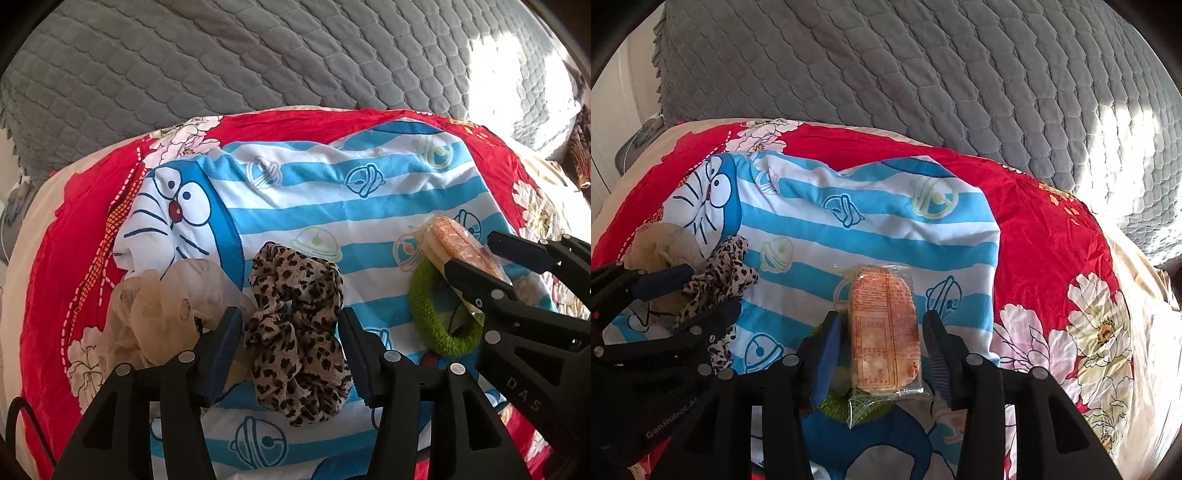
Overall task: Organize objects
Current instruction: 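Open the left tool to drop the scrunchie on the shirt while the right tool drops the bread pack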
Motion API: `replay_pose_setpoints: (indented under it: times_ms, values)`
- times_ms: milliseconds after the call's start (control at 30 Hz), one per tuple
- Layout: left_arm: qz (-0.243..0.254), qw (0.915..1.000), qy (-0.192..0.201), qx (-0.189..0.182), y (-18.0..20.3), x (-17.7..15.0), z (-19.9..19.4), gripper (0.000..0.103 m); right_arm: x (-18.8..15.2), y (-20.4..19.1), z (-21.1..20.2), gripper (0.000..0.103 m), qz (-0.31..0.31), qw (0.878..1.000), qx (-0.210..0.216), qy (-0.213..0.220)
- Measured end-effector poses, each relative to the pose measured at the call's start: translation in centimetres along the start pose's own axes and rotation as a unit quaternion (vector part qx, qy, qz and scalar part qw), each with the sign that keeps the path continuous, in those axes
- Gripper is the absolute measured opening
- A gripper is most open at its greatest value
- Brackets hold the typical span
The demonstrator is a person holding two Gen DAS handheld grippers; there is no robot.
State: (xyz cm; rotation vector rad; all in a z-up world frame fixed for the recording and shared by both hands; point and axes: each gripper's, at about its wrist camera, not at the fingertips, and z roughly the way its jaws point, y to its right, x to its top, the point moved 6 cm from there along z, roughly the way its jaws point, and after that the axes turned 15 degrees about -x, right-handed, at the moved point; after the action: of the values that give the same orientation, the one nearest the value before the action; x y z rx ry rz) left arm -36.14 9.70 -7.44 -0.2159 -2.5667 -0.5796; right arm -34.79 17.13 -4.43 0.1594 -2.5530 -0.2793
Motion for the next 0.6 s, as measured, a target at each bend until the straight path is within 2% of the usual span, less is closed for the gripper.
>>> replay_pose_setpoints:
  times_ms: [233,600]
  values:
    - [0.007,1.0000,0.004,0.002,0.5,0.2,-0.9,0.058,0.3,0.4,-0.8,0.045,0.004,1.000,0.001,0.004]
    - [0.005,0.9999,0.013,0.009,0.5,0.4,-2.3,0.067,0.7,0.7,-1.9,0.049,0.004,1.000,0.004,0.008]
